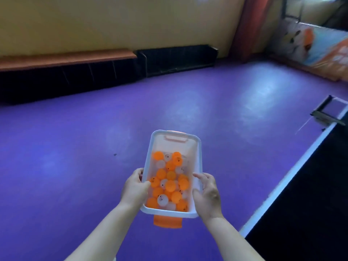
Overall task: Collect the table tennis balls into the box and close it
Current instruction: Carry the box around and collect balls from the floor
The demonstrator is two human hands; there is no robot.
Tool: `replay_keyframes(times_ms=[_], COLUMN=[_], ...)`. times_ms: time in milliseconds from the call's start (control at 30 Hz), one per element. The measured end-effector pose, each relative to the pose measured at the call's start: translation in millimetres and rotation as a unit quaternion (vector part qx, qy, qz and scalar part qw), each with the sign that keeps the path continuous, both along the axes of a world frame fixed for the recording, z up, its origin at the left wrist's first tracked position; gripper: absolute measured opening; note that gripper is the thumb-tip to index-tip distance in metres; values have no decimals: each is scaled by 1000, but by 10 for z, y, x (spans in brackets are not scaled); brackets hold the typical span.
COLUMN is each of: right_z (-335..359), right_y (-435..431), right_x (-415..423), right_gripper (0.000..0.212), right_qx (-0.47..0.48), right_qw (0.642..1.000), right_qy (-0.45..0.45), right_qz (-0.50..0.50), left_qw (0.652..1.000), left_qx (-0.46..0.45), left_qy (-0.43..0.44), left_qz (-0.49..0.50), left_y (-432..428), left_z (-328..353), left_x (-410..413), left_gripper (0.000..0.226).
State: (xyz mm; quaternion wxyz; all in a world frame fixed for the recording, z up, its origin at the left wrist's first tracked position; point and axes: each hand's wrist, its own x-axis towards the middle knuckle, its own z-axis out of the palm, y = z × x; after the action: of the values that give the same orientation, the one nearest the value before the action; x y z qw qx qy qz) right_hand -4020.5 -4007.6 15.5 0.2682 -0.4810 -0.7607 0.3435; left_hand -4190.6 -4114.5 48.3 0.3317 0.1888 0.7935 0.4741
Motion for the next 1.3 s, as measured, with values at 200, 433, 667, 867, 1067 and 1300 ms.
replay_keyframes(times_ms=[200, 433, 667, 867, 1067, 1300], right_z=[60, 42, 96, 134, 266, 334], right_y=[430, 832, 961, 769, 395, -427], right_x=[-26, -765, -1578, -1634, -1330, -623], right_gripper=[50, 50, 49, 42, 43, 44], right_qx=[6, 23, -5, -34, -33, 0], right_qw=[991, 964, 935, 889, 854, 804], right_qy=[-44, -68, -78, -116, -95, -76], right_qz=[-124, -255, -346, -441, -511, -590], left_qw=[993, 972, 948, 916, 879, 826], left_qx=[19, 21, -1, -5, -2, 30], left_qy=[-34, -35, -31, -62, -50, -25], left_qz=[-112, -231, -316, -396, -474, -562], left_y=[832, 1720, 2313, 2535, 2446, 1969], left_z=[-93, -113, -25, -24, 118, 294], left_x=[-253, -1077, -1861, -1853, -1409, -514], left_gripper=[30, 30, 27, 32, 27, 27])
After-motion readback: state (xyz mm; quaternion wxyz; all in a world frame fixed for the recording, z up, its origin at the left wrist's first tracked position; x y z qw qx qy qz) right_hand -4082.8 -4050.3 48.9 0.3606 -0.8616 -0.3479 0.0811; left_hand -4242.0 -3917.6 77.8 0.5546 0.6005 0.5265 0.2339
